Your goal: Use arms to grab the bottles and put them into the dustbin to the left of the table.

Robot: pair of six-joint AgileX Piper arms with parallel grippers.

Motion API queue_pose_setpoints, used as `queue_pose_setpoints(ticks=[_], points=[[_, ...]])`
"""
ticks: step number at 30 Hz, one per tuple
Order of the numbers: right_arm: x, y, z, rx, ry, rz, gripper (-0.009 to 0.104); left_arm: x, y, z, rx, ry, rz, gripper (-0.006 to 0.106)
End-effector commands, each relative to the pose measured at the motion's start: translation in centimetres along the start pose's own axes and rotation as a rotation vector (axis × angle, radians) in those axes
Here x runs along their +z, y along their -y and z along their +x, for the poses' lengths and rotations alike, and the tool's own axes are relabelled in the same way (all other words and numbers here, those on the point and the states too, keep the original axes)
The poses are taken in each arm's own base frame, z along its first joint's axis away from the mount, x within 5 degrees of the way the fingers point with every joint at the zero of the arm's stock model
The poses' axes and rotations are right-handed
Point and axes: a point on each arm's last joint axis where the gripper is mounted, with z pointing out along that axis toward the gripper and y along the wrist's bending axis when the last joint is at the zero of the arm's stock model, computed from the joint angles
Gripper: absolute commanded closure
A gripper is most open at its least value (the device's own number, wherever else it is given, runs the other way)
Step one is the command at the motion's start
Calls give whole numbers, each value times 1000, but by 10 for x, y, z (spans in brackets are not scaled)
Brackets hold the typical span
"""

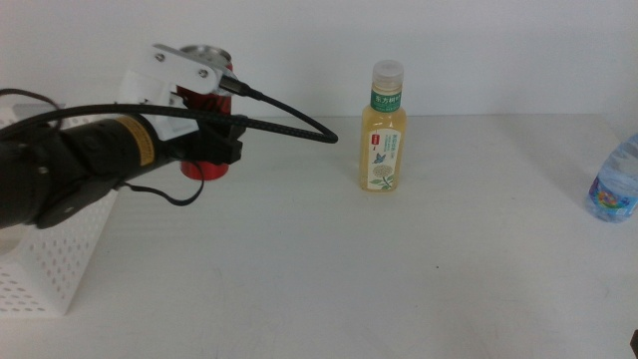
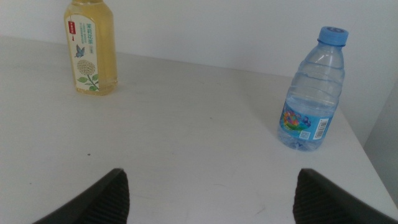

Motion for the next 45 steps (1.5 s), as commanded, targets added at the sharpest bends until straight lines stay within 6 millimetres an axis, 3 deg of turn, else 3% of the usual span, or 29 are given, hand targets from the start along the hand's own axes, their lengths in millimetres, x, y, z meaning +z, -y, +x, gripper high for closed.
queue_pose_setpoints(ticks=[1,11,16,21,26,31,39,45], points=[[-3,1,-10,-15,104,17,23,-25,5,-37,-10,182,26,91],[-3,1,-10,-15,104,17,23,-86,8,-45,-8,187,-67,91],[-3,1,-10,-15,104,17,23,-113,0,-47,-166,120,-191,91],[-3,1,-10,-15,104,17,23,-133,-3,-44,-76,35,-264,96],[-3,1,-10,-15,104,17,23,-142,-8,-47,-63,-80,-330,104],[-3,1,-10,-15,104,17,23,-147,-18,-65,-17,-214,-396,105],[-3,1,-10,-15,104,17,23,-136,-30,-91,76,-429,-417,105],[-3,1,-10,-15,104,17,23,-130,-66,-97,-54,-499,-438,105]])
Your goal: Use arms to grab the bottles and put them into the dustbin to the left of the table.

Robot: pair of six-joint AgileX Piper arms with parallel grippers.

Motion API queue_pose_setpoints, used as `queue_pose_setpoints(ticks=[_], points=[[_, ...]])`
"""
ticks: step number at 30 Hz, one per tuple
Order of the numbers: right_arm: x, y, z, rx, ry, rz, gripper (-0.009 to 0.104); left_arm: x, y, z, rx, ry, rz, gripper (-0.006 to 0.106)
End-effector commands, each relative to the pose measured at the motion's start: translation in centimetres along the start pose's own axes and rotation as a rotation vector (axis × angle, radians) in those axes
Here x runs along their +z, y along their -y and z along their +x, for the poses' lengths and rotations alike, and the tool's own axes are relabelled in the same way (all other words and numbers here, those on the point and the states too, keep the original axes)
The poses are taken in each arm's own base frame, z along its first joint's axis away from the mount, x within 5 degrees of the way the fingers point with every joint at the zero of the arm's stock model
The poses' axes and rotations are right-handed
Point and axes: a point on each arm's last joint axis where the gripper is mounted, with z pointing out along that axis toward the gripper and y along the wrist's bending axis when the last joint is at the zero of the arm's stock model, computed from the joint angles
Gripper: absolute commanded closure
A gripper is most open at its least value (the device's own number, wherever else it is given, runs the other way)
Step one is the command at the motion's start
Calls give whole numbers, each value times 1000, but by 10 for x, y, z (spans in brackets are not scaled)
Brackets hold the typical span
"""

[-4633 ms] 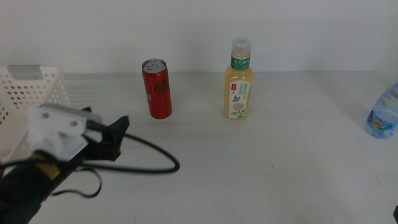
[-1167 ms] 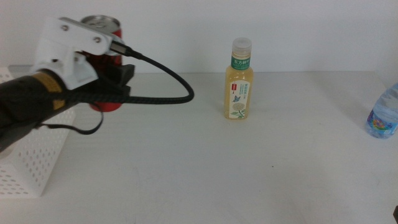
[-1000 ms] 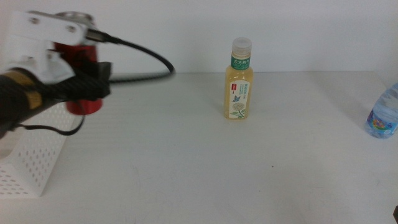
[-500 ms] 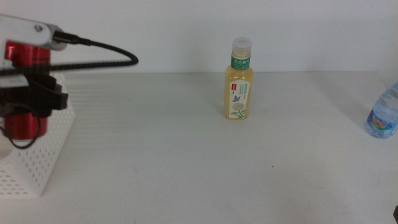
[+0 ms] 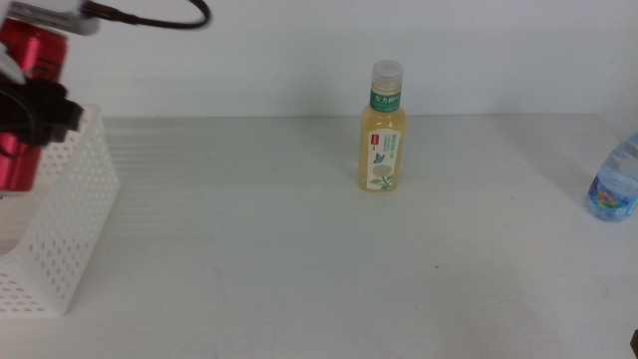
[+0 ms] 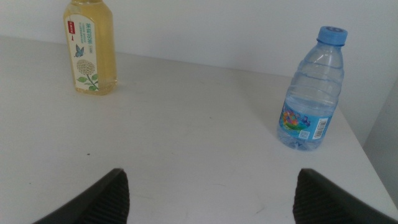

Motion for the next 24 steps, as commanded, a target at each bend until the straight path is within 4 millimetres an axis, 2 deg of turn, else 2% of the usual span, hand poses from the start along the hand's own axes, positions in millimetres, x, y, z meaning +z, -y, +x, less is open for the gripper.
queue_pose_setpoints(ticks=[1,13,18,24], points=[[-3,1,-10,-15,104,17,23,-14,-22,-15,-22,97,-18,105],[-3,1,-10,-15,104,17,23,46,-91,-11,-151,-3,80,105],[-3,1,-10,-15,104,17,23,78,-104,-6,-192,-57,93,105],[-3,1,-10,-15,104,17,23,121,-109,4,-157,-148,74,105]])
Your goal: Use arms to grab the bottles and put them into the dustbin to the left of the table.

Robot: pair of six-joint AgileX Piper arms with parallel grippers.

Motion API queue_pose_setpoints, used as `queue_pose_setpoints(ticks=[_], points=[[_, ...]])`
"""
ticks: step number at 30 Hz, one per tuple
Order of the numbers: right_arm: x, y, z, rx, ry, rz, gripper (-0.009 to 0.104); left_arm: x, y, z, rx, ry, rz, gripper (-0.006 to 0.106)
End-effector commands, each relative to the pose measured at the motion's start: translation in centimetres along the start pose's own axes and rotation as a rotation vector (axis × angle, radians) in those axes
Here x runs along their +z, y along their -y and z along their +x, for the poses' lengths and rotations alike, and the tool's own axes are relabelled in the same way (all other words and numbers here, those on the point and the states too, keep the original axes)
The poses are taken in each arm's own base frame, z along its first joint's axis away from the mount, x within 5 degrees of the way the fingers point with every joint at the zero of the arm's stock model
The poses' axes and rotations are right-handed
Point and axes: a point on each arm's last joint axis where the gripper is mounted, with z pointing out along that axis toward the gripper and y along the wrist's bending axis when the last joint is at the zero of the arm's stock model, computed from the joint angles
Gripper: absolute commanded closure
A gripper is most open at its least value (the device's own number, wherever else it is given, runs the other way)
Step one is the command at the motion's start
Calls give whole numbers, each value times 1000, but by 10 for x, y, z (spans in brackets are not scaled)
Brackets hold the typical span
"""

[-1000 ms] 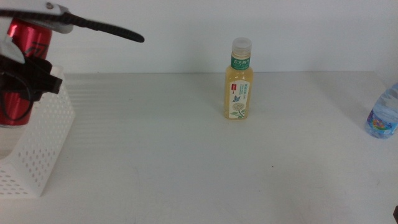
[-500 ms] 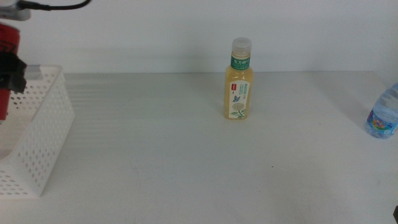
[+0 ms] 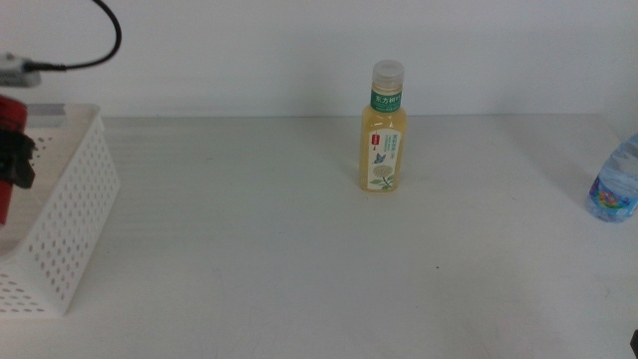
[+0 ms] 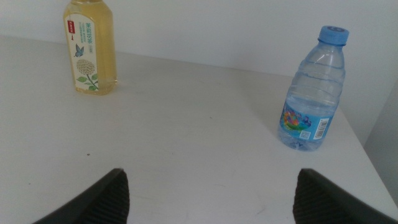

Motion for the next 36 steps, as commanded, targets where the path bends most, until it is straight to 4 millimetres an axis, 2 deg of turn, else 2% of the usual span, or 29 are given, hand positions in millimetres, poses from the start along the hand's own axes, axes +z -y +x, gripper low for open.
queue_pose_setpoints(ticks=[1,10,18,22,27,30,31,34,36], points=[[-3,1,-10,-15,104,17,23,-14,-5,-14,8,115,-51,105],[-3,1,-10,-15,104,17,23,33,-12,-13,-21,19,-49,105],[-3,1,-10,-15,104,17,23,61,-16,-7,-68,-60,-50,105],[-3,1,-10,-15,104,17,23,73,-16,-3,-68,-100,-40,100],[-3,1,-10,-15,104,17,23,79,-16,-1,-81,-118,-37,78],[-3,1,-10,-15,104,17,23,82,-16,-1,-82,-123,-33,57],[-3,1,-10,-15,104,17,23,83,-15,0,-77,-128,-34,32],[-3,1,-10,-15,104,17,23,83,-16,0,-72,-130,-38,13],[-3,1,-10,-15,104,17,23,83,-15,1,-72,-137,-36,10]])
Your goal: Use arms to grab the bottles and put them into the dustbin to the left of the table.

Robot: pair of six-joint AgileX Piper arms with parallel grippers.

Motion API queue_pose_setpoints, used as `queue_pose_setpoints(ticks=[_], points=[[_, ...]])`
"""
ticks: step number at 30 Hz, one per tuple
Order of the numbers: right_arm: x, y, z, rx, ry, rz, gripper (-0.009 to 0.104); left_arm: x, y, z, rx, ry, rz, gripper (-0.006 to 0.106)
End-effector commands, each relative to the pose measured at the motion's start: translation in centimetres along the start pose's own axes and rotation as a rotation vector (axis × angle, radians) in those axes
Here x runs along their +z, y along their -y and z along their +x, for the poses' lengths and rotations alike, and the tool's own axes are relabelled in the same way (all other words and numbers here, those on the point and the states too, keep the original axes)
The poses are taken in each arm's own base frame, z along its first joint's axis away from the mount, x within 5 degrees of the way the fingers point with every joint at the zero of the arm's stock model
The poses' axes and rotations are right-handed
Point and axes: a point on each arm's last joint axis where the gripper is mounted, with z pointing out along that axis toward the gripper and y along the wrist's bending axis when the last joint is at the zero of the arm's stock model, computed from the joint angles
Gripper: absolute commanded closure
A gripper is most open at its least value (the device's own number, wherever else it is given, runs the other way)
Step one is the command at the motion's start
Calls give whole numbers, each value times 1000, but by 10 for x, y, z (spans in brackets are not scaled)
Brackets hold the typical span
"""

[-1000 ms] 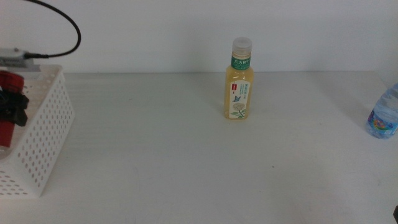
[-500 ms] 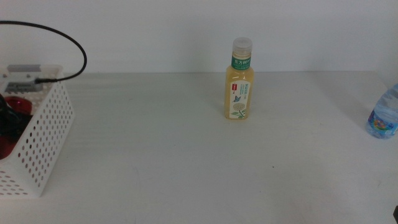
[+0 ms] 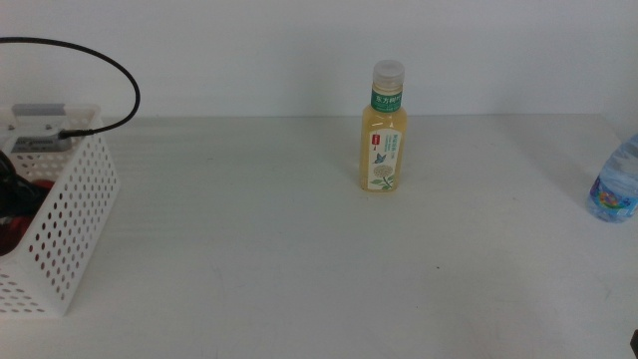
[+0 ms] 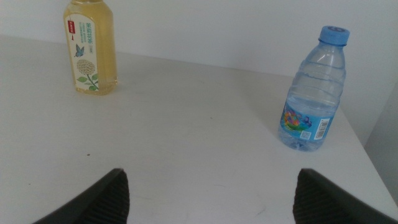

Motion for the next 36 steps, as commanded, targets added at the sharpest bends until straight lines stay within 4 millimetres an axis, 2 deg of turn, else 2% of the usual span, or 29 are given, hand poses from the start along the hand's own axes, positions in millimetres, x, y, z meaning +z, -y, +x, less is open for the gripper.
queue_pose_setpoints(ticks=[1,4,7,15,21,26,31,36], points=[[-3,1,-10,-15,104,17,23,-27,-1,-7,-5,74,-23,10],[-3,1,-10,-15,104,17,23,-37,0,-5,-10,70,-22,10],[-3,1,-10,-15,104,17,23,-57,1,-4,-13,112,-30,10],[-3,1,-10,-15,104,17,23,-147,15,11,-41,325,-16,10],[-3,1,-10,-15,104,17,23,-222,50,33,45,533,-25,11],[-3,1,-10,-15,104,17,23,-270,87,59,120,680,37,13],[-3,1,-10,-15,104,17,23,-293,119,86,173,777,120,13],[-3,1,-10,-15,104,17,23,-290,142,111,216,882,190,13]])
